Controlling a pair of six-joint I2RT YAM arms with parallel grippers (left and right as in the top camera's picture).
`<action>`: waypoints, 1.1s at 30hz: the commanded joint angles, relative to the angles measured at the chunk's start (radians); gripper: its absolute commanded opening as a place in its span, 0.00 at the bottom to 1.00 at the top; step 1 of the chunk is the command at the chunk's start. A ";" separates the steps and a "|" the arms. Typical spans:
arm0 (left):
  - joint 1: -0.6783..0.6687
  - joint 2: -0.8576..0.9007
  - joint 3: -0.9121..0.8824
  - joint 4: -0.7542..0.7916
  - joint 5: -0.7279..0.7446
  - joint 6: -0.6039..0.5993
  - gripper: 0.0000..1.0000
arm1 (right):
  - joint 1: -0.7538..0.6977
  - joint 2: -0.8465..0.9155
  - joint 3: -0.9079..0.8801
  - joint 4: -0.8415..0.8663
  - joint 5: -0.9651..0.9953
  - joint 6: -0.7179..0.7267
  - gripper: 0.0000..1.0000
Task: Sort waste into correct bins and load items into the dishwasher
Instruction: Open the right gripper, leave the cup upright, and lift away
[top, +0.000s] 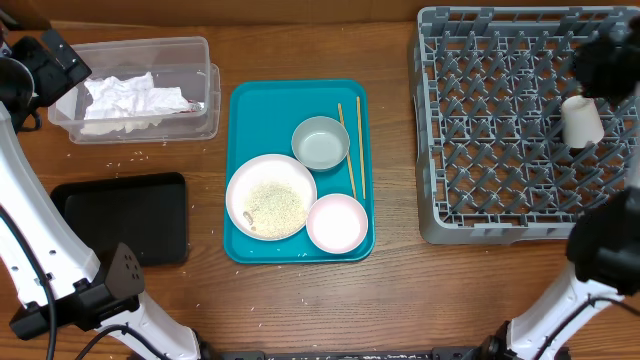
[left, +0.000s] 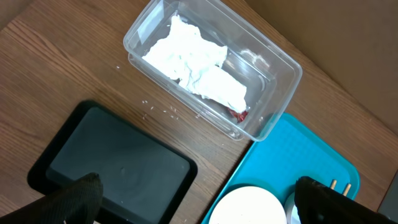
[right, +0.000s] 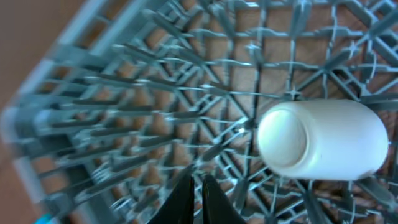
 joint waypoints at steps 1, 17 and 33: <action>0.003 -0.005 -0.004 0.001 -0.008 0.019 1.00 | -0.002 0.048 -0.002 0.012 0.141 0.016 0.08; 0.003 -0.005 -0.004 0.001 -0.008 0.019 1.00 | -0.050 0.065 0.000 -0.091 0.327 0.066 0.04; 0.003 -0.004 -0.004 0.001 -0.007 0.019 1.00 | -0.037 0.105 0.059 -0.048 -0.012 -0.115 0.04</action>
